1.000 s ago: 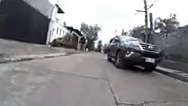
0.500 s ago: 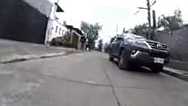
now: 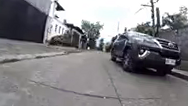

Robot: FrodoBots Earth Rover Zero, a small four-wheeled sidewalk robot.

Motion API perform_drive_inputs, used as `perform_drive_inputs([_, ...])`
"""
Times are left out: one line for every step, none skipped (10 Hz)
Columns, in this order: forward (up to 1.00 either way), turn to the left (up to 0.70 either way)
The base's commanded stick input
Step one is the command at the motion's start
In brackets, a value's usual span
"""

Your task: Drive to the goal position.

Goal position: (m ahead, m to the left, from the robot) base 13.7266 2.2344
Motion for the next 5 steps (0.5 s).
perform_drive_inputs([1.00,-0.40])
perform_drive_inputs([1.00,-0.40])
perform_drive_inputs([1.00,0.01])
perform_drive_inputs([1.00,0.05])
perform_drive_inputs([1.00,0.09])
